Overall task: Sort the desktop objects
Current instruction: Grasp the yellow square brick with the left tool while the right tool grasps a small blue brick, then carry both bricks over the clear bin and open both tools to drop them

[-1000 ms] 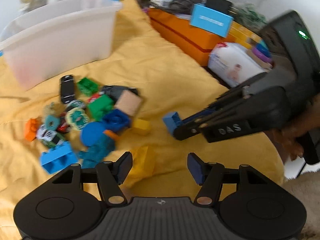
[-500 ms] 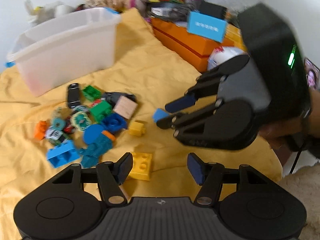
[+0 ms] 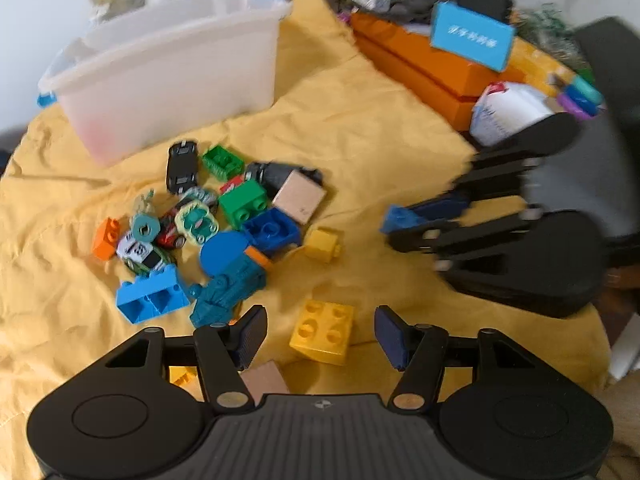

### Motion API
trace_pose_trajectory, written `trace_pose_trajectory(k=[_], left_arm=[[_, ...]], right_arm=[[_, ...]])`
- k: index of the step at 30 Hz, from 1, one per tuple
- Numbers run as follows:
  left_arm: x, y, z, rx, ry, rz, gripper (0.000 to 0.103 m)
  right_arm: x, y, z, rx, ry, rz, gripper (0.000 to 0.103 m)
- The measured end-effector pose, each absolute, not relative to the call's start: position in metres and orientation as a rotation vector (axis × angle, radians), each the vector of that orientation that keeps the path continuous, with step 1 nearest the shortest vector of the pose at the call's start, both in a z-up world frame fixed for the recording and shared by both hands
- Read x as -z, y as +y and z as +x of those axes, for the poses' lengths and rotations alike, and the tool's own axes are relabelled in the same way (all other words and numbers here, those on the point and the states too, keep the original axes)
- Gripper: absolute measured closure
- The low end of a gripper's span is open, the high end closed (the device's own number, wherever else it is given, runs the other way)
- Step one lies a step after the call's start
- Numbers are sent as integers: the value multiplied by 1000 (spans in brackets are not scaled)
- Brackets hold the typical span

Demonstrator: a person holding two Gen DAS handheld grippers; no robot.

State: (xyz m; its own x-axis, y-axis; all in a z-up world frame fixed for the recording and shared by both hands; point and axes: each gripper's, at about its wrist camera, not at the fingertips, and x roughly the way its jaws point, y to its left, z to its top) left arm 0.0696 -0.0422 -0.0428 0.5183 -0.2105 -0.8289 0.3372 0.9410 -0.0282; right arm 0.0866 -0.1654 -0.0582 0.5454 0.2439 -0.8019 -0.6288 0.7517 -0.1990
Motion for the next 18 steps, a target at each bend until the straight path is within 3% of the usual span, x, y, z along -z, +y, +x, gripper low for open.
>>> trace_pose_trajectory(k=[4, 9, 18], left_arm=[[58, -39, 75, 339, 1042, 106, 64], [50, -32, 74, 357, 987, 74, 66], [-53, 8, 126, 283, 714, 114, 65]], right_arm=[[51, -175, 80, -554, 879, -424, 86], [61, -176, 78, -550, 921, -411, 86], [17, -165, 102, -521, 794, -386, 86]])
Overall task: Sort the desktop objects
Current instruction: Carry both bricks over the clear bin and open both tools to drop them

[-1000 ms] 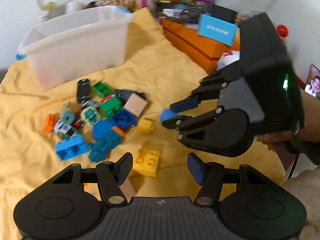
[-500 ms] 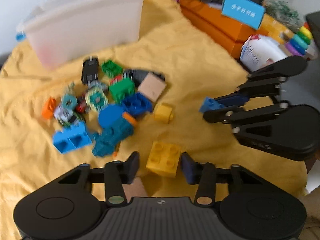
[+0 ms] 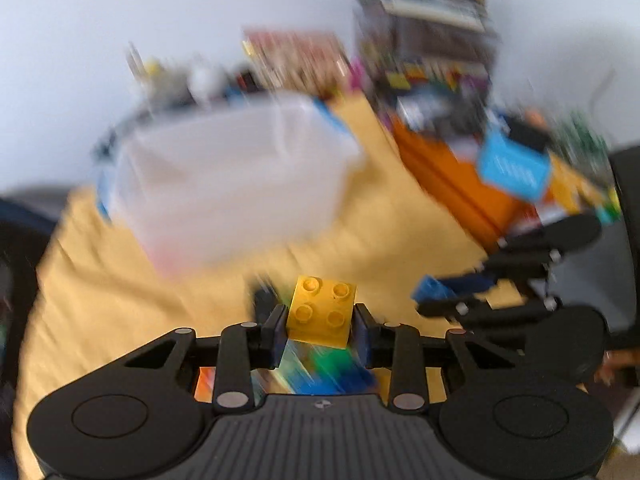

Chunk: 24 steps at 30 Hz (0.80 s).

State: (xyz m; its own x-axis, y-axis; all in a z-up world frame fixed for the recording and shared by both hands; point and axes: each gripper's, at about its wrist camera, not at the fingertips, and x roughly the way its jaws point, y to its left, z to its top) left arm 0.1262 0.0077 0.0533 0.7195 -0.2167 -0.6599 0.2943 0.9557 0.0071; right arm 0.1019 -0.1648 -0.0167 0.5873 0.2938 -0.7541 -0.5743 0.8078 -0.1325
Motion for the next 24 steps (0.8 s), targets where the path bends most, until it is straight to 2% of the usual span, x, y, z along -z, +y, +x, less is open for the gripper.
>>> trace_pose_trajectory(k=[6, 9, 15, 19, 21, 22, 24], left_arm=[[-115, 45, 196, 162, 544, 133, 65], [-124, 60, 232, 124, 515, 115, 65], [-97, 78, 305, 59, 602, 66, 65], [-59, 74, 332, 49, 722, 82, 62], [-51, 70, 332, 50, 730, 131, 59], [-51, 69, 328, 65, 720, 141, 56], [-54, 68, 310, 104, 673, 156, 51]], right_arm=[[-39, -142, 160, -484, 627, -350, 86], [-63, -127, 199, -456, 572, -310, 85], [-84, -97, 260, -404, 538, -216, 85], [-61, -83, 297, -337, 601, -196, 85], [-45, -79, 304, -315, 641, -203, 82], [-37, -76, 306, -306, 662, -222, 74], [-29, -77, 305, -307, 677, -244, 73]])
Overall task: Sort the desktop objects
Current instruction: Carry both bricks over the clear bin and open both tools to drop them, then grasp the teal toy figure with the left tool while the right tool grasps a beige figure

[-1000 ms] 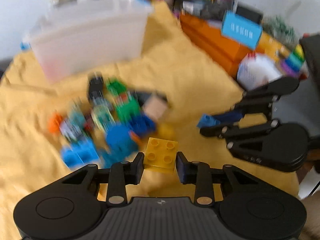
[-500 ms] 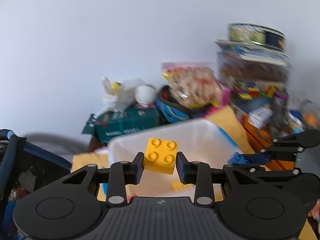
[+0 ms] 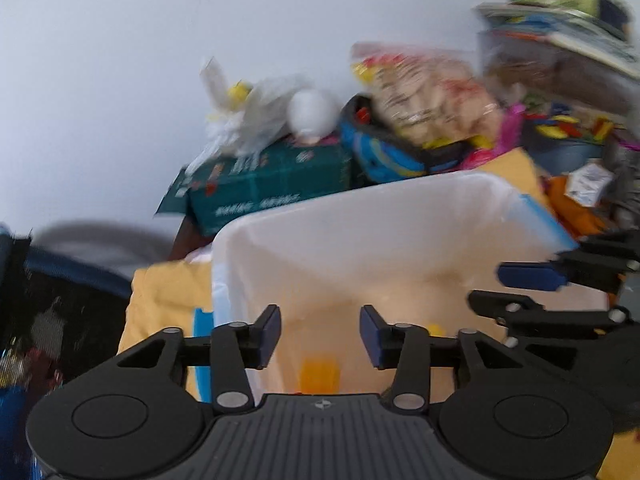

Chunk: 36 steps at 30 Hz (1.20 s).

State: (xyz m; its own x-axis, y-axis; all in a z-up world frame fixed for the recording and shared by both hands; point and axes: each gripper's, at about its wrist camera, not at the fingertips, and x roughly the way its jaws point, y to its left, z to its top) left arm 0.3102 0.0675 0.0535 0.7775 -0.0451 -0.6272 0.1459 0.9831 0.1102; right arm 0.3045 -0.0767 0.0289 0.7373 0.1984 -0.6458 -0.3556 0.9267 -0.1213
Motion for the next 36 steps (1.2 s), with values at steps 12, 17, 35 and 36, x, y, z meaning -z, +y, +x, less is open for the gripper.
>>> trace_pose_trajectory(k=[12, 17, 35, 36], left_arm=[[-61, 77, 172, 115, 614, 71, 35], [-11, 58, 116, 195, 766, 82, 35], [31, 7, 64, 327, 874, 163, 36], [30, 7, 66, 330, 871, 162, 36]], right_arm=[[-52, -118, 224, -394, 554, -242, 62], [-30, -138, 174, -458, 640, -269, 59], [58, -162, 80, -534, 925, -341, 60], [58, -162, 79, -533, 927, -340, 60]])
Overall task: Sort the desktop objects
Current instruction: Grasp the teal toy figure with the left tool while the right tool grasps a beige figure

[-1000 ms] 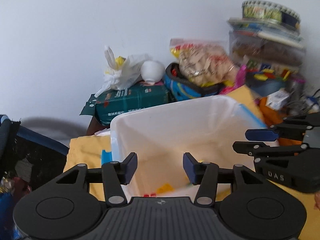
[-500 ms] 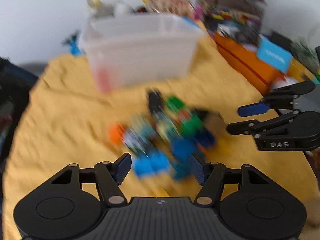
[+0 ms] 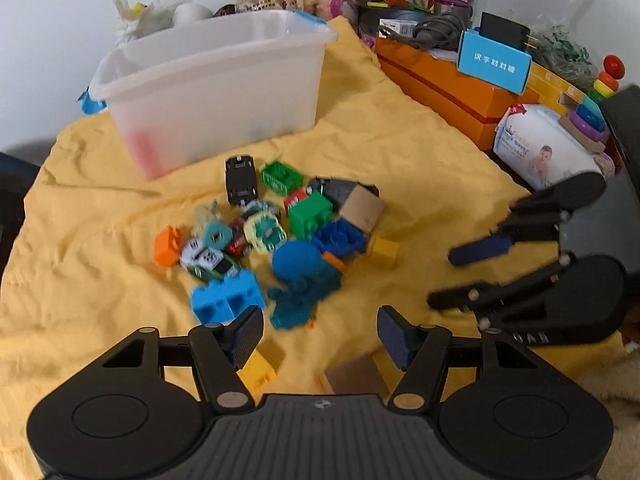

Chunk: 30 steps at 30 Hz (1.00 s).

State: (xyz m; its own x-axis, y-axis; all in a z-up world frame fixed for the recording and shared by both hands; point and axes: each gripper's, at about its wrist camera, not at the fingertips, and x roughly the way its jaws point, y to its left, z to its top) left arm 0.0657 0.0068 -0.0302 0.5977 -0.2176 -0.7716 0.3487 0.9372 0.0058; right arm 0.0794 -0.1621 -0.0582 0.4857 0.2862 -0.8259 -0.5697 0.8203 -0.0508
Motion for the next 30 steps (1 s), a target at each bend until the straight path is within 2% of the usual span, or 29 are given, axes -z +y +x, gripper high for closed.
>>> trace_pose_trajectory(k=[3, 4, 5, 11, 13, 17, 19, 30], left_arm=[[28, 4, 76, 388, 885, 179, 38], [30, 2, 80, 412, 892, 198, 44], [32, 0, 83, 420, 893, 224, 46], [44, -8, 106, 468, 882, 433, 49], [53, -9, 114, 505, 904, 467, 60], [58, -6, 114, 527, 914, 432, 66], [58, 2, 114, 529, 940, 354, 80], [58, 60, 91, 415, 1023, 40, 83]], right_arm=[[60, -165, 76, -526, 930, -336, 60], [59, -166, 76, -524, 927, -335, 60], [59, -167, 75, -521, 926, -335, 60], [60, -166, 74, -508, 930, -331, 60], [61, -164, 75, -504, 935, -331, 60], [62, -161, 76, -497, 937, -335, 60], [62, -160, 78, -491, 942, -334, 60], [39, -130, 99, -515, 841, -346, 60]])
